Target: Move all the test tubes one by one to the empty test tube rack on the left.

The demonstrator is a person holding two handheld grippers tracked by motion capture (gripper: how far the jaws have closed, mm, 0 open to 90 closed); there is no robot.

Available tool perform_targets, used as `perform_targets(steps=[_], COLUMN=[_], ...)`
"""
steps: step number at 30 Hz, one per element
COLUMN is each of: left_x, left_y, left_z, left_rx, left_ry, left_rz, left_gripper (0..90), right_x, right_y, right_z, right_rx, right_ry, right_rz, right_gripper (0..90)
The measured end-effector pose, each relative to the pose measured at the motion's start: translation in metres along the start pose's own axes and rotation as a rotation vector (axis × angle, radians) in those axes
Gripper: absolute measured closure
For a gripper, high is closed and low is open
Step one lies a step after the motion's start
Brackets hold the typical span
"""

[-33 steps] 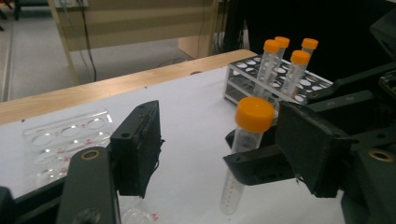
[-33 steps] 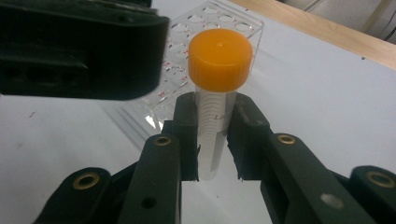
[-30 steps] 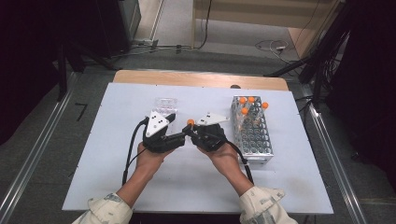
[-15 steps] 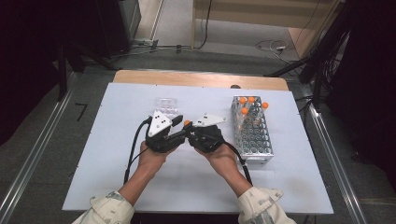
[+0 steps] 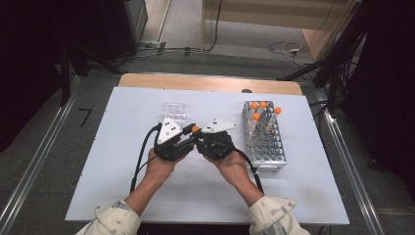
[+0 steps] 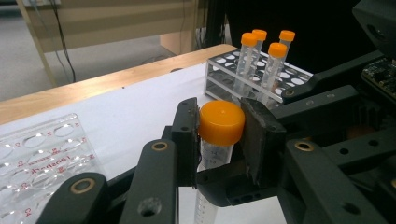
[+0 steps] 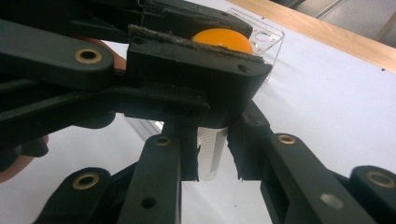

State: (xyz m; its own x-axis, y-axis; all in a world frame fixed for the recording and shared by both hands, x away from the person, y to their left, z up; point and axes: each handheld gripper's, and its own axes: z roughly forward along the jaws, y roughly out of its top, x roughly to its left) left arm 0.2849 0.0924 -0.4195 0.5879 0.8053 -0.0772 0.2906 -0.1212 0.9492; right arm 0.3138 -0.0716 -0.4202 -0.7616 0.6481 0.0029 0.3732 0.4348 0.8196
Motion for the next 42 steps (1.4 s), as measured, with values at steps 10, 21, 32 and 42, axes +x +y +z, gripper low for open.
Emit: perform_targets(steps=[10,21,32,42], left_x=[0.002,0.009,0.017,0.026], left_y=[0.000,0.006,0.013,0.021], left_z=[0.000,0.000,-0.003,-0.006], left_rx=[0.000,-0.016,-0.037,-0.057], left_ry=[-0.002,0.020,0.042,0.056], left_rz=[-0.003,-0.024,-0.050,-0.087], left_gripper=[69.5,69.6,69.6,69.6], right_x=[-0.001,-0.005,-0.018,-0.023], right_y=[0.000,-0.003,-0.013,-0.021], right_z=[0.000,0.000,-0.001,-0.013], right_rx=[-0.004,-0.019,-0.014,-0.021], right_ry=[0.001,-0.007,-0.064,-0.087], right_rz=[-0.006,-0.009,0.046,0.063], right_gripper=[70.7,39.9,25.1,25.1])
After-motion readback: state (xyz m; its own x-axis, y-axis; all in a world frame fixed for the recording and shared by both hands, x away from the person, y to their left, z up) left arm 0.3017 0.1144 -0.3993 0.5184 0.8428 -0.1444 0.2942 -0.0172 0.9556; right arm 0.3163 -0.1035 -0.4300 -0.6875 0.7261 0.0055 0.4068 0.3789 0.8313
